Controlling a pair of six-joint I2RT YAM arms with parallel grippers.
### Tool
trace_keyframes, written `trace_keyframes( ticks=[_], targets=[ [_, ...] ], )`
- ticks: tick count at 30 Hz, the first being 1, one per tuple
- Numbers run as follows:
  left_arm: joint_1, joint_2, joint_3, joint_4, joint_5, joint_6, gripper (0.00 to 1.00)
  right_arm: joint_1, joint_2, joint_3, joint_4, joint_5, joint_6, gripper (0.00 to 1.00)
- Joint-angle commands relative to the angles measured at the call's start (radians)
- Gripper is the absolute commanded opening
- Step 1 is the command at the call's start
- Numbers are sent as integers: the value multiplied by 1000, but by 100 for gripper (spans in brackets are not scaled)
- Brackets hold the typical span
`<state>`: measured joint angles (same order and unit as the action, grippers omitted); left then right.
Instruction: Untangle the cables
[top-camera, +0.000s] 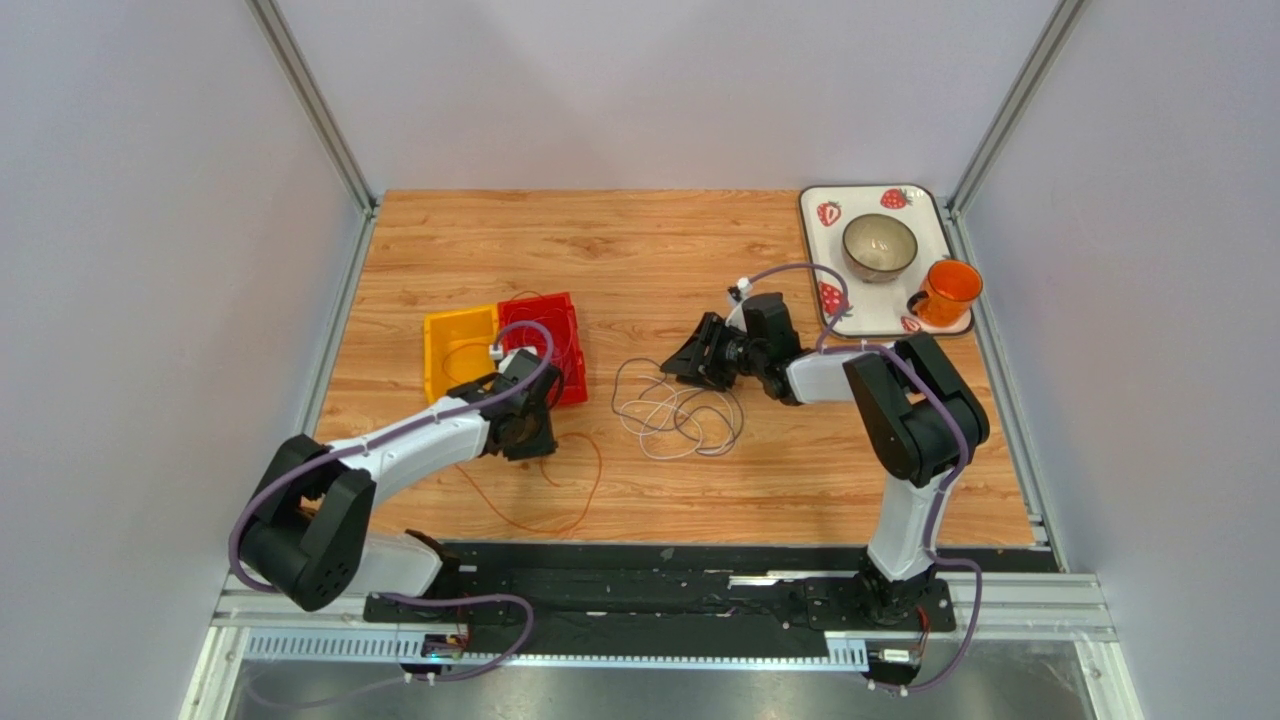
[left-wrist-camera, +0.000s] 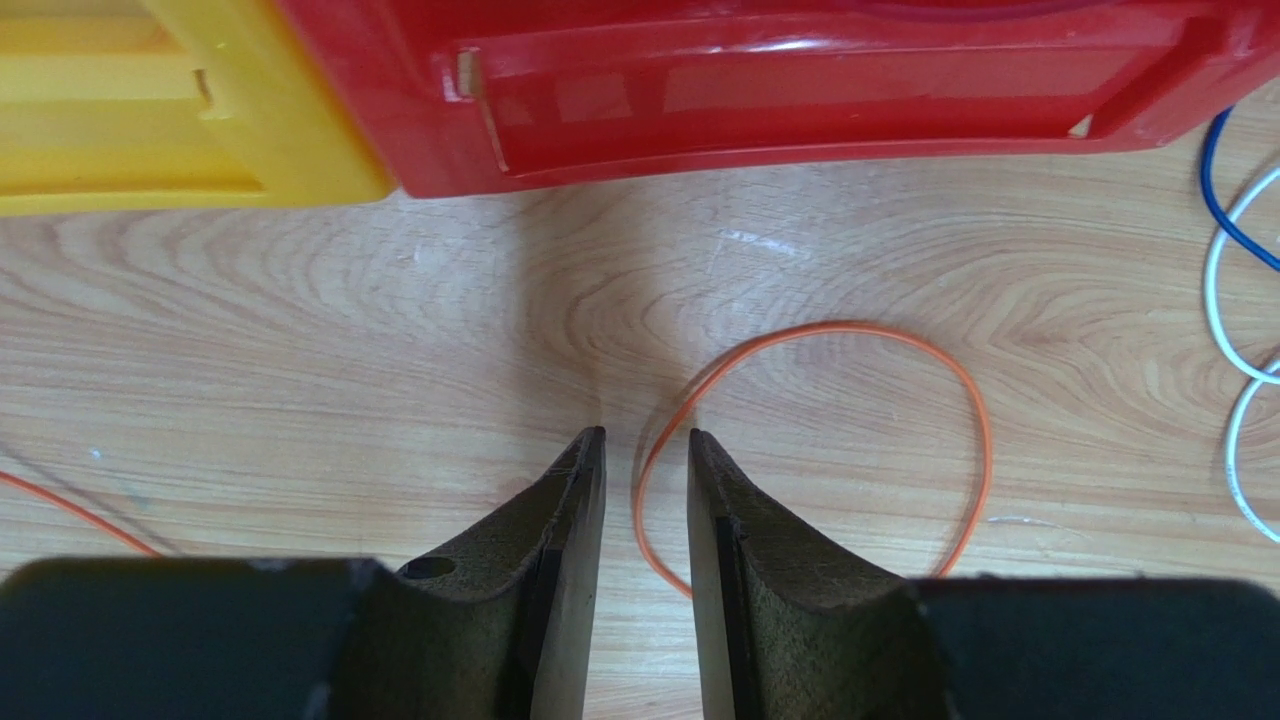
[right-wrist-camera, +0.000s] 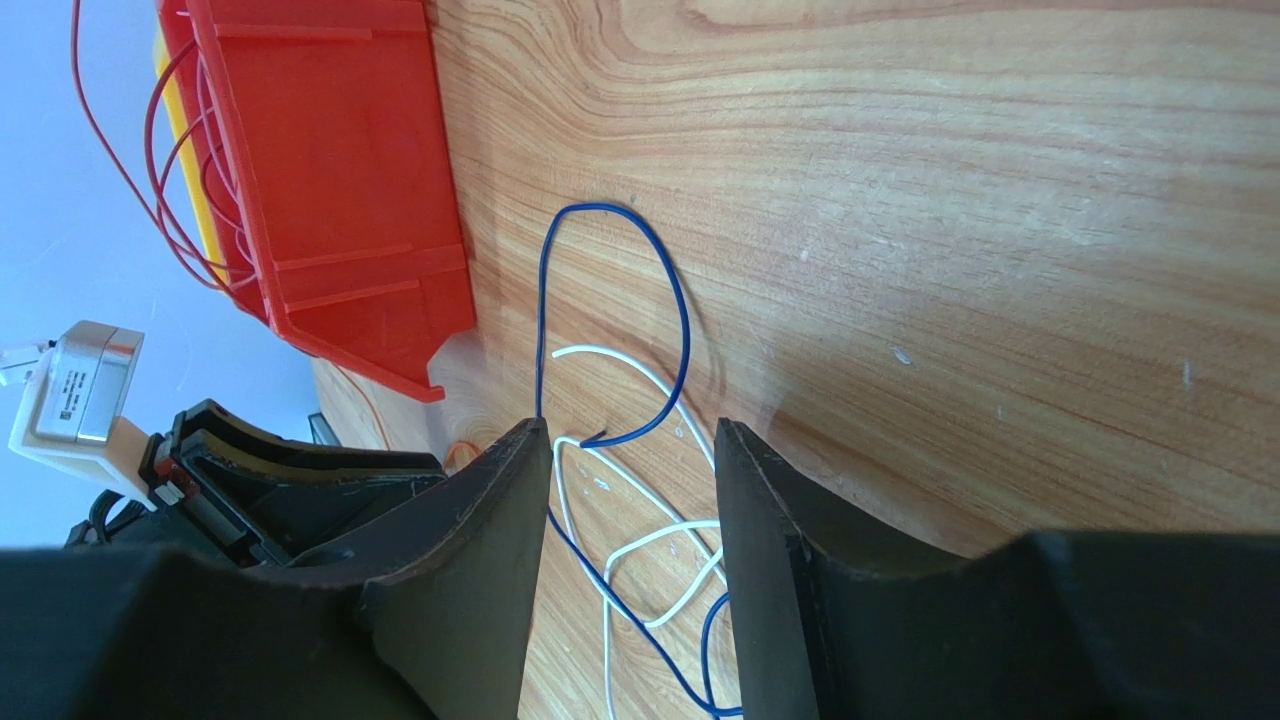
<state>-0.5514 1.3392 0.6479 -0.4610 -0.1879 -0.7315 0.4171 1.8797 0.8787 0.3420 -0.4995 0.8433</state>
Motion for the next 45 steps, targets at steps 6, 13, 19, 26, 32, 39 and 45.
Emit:
trace_keyframes(
  ticks=[6, 13, 19, 26, 32, 39, 45],
  targets=[
    [-28, 29, 45, -22, 14, -35, 33, -8, 10, 23, 60, -17, 17, 48],
    [-64, 93, 61, -15, 19, -60, 31, -11, 7, 20, 68, -20, 20, 48],
    [-94, 87, 67, -16, 13, -69, 30, -11, 10, 17, 71, -22, 23, 48],
    [-97, 104, 78, -51, -44, -83, 29, -12, 10, 16, 72, -24, 25, 48],
    [-97, 118, 91, -64, -61, -92, 17, -12, 9, 17, 74, -25, 25, 48],
    [-110, 187, 90, -28, -25, -103, 0, -15, 12, 16, 75, -27, 28, 48],
    [-125, 152, 128, -62, -39, -89, 0, -14, 10, 16, 78, -28, 28, 48]
  ],
)
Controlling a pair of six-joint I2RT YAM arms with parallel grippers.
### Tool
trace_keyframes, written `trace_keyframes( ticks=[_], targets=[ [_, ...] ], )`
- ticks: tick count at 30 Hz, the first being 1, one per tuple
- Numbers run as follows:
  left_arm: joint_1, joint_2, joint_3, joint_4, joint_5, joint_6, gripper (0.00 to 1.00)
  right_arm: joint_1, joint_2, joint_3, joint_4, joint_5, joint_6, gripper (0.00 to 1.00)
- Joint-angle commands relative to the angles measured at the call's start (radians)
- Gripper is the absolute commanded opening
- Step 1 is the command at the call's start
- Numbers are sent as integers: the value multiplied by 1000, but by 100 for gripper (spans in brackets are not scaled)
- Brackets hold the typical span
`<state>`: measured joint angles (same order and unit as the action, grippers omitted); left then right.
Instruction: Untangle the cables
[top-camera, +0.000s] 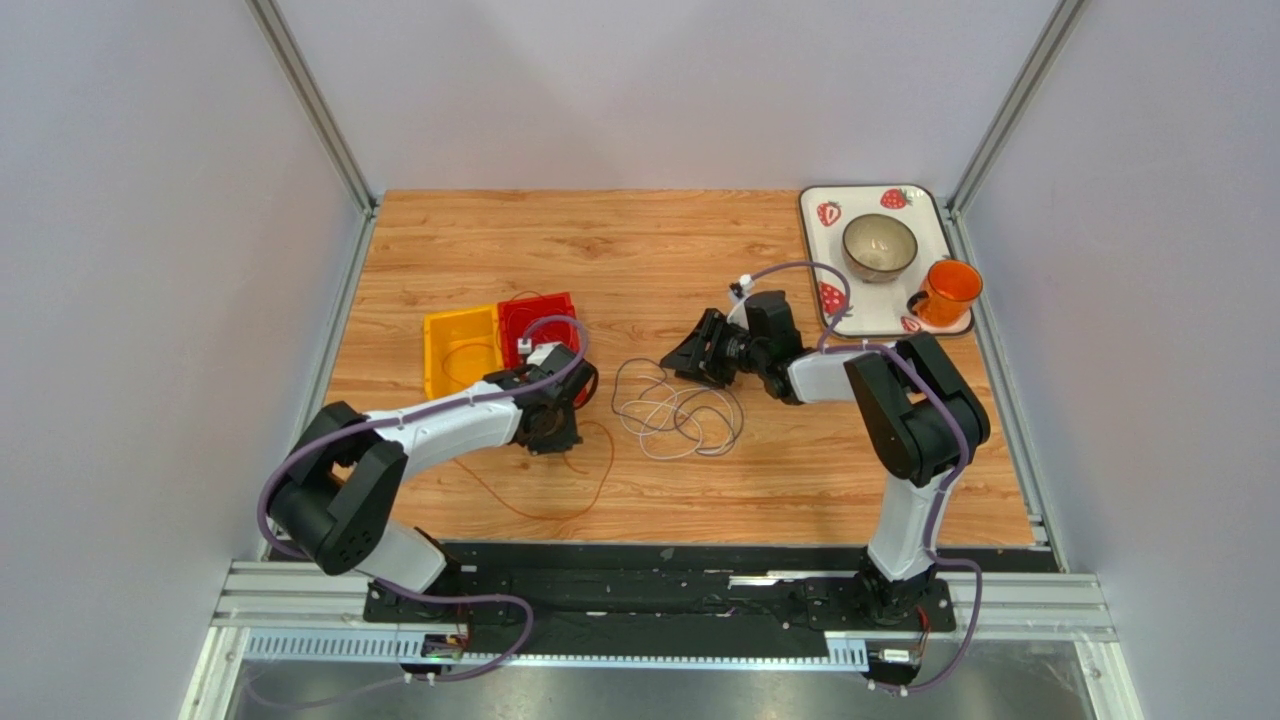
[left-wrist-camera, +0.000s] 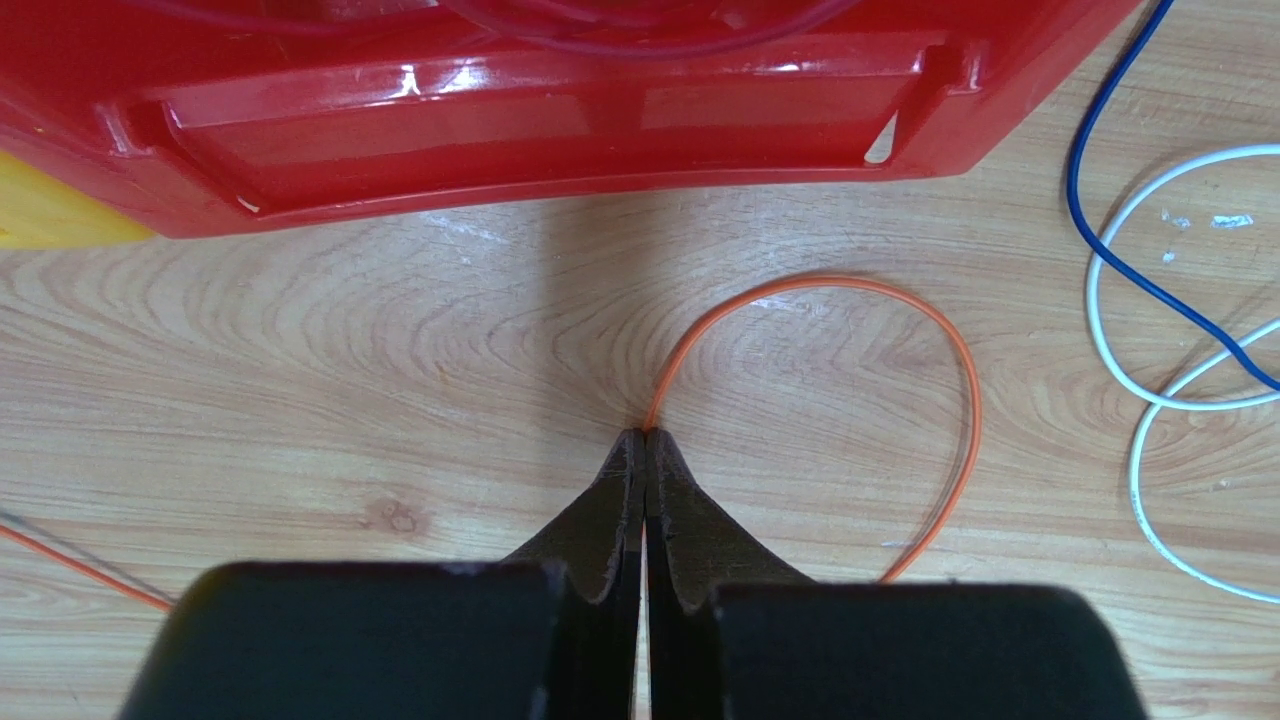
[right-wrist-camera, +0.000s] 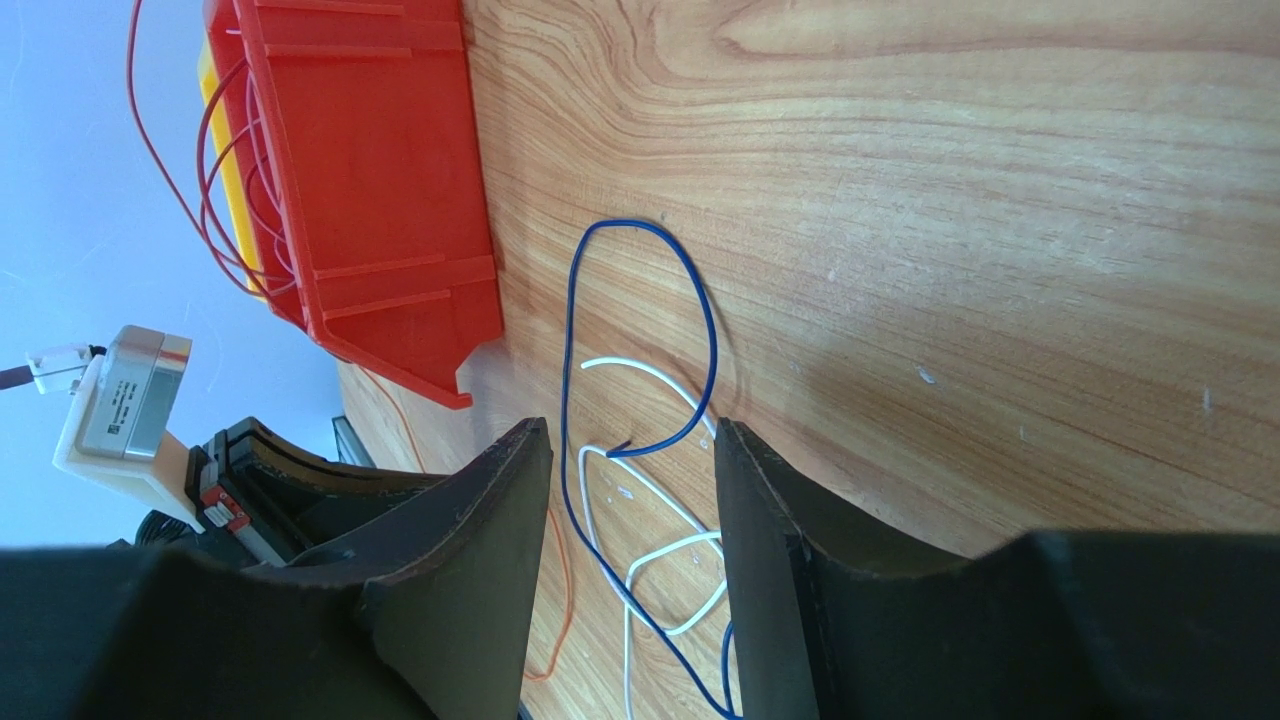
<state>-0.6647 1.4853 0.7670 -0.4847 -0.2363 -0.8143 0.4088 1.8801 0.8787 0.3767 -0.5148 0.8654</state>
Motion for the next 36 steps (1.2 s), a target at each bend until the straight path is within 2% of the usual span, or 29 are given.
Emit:
trace_keyframes(
  ticks=[1, 14, 23, 27, 30, 32, 33, 34, 36],
  targets=[
    [-12, -9, 18, -51, 0, 0, 0, -7, 11, 16, 44, -13, 7, 48],
    [-4, -325, 218, -395, -172, 61, 0, -7, 10, 13, 50, -14, 7, 48],
    [141, -505, 371, -534, -227, 178, 0, -7, 11, 11, 53, -16, 12, 48],
    [239, -520, 484, -561, -232, 254, 0, -8, 11, 8, 54, -16, 11, 48],
    [264, -507, 514, -557, -192, 279, 0, -7, 11, 9, 56, -17, 12, 48],
    [264, -494, 490, -545, -155, 276, 11, -7, 11, 9, 56, -16, 12, 48],
    [263, -493, 435, -532, -129, 270, 17, -7, 13, 11, 56, -16, 12, 48],
    [264, -494, 402, -507, -82, 256, 28, -7, 13, 11, 56, -16, 12, 48],
    [264, -510, 283, -465, 13, 213, 41, -7, 13, 11, 56, -16, 12, 48]
  ],
)
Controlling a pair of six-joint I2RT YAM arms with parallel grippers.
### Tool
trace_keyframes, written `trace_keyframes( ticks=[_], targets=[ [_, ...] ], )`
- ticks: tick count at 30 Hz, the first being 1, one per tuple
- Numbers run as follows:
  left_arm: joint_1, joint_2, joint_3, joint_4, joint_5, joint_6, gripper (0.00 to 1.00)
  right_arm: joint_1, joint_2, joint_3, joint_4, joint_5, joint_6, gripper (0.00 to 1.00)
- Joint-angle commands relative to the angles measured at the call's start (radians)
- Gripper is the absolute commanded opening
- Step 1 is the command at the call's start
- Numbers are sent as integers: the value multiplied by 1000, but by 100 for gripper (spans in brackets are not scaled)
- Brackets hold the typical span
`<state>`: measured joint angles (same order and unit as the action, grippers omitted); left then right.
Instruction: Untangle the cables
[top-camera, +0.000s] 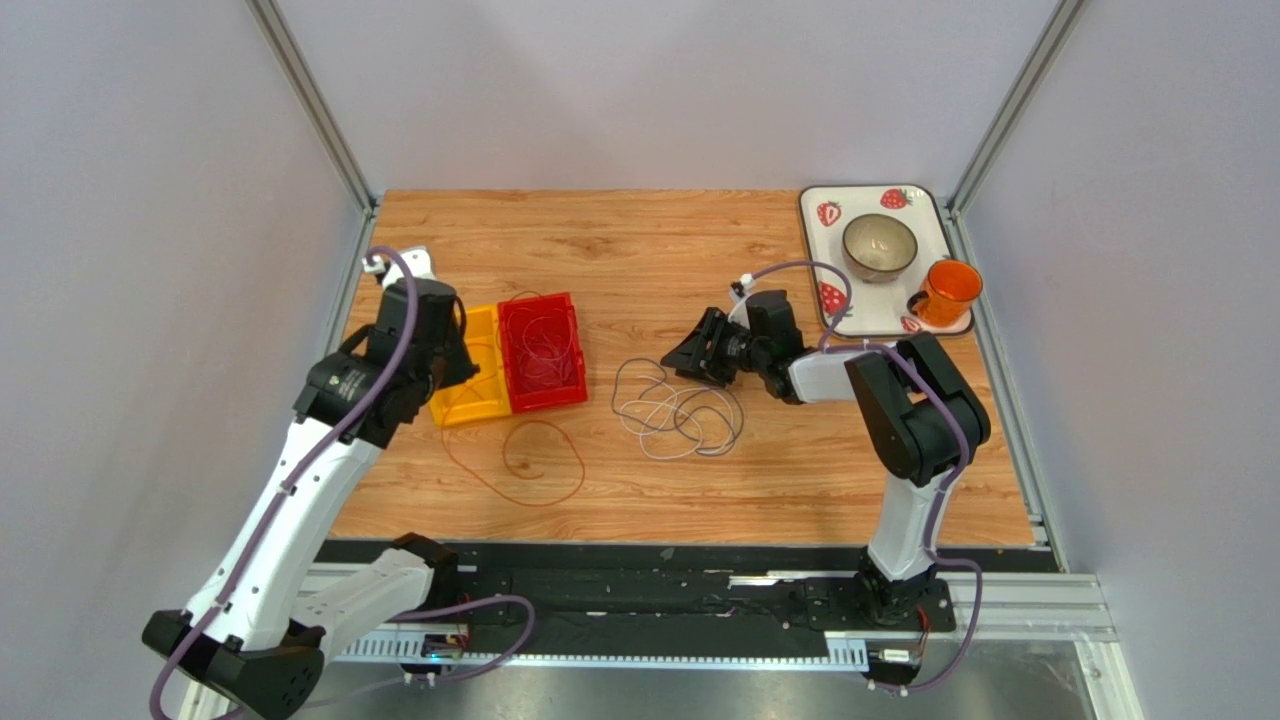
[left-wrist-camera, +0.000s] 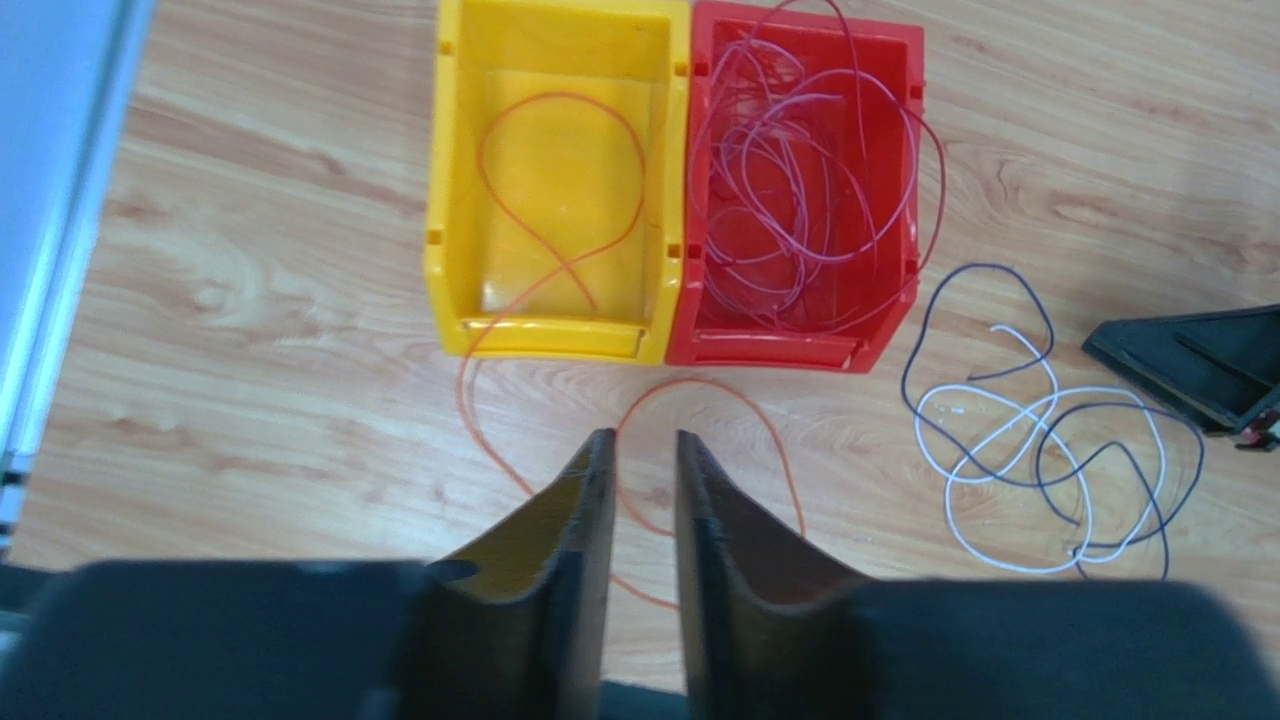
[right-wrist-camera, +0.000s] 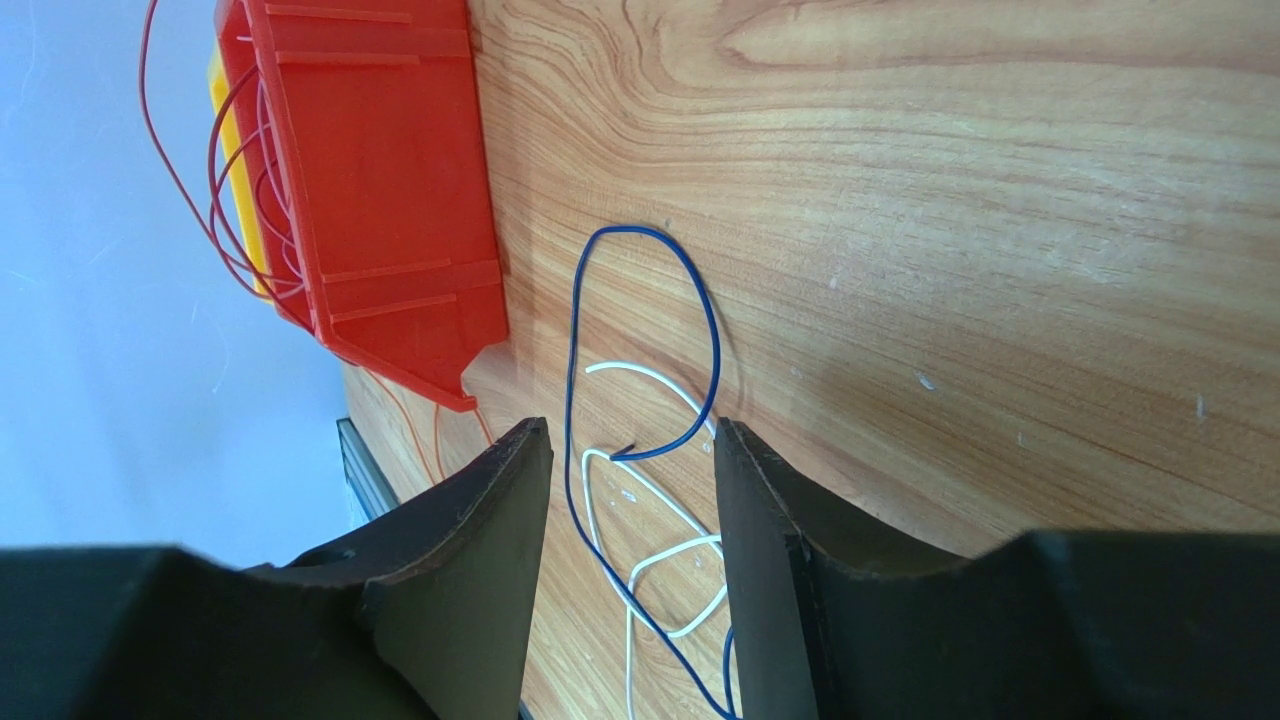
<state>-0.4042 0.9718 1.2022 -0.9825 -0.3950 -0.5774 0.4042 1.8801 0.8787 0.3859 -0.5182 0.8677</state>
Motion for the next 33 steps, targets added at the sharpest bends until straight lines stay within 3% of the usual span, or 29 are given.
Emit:
trace_keyframes(
  ticks=[1, 3, 5, 8, 15, 22, 24, 33],
  targets=[
    [4, -5, -195, 86, 208, -36, 51, -2, 13, 9, 47, -13, 10, 48],
    [-5, -22, -301, 128, 254, -82, 69, -4, 14, 11, 47, -16, 11, 48],
    [-37, -18, -366, 156, 240, -105, 77, -2, 17, 11, 50, -16, 14, 48],
    [-61, 27, -421, 159, 177, -147, 79, -2, 27, 13, 61, -26, 22, 48],
    [-61, 111, -541, 287, 124, -262, 67, -2, 27, 13, 62, -28, 24, 48],
    [-61, 232, -569, 396, 85, -265, 58, -4, 27, 13, 61, -28, 24, 48],
    [-61, 242, -566, 407, 93, -259, 53, -4, 28, 13, 62, -31, 24, 48],
    [-64, 292, -575, 375, 104, -312, 49, -8, 31, 13, 70, -37, 31, 48]
  ],
)
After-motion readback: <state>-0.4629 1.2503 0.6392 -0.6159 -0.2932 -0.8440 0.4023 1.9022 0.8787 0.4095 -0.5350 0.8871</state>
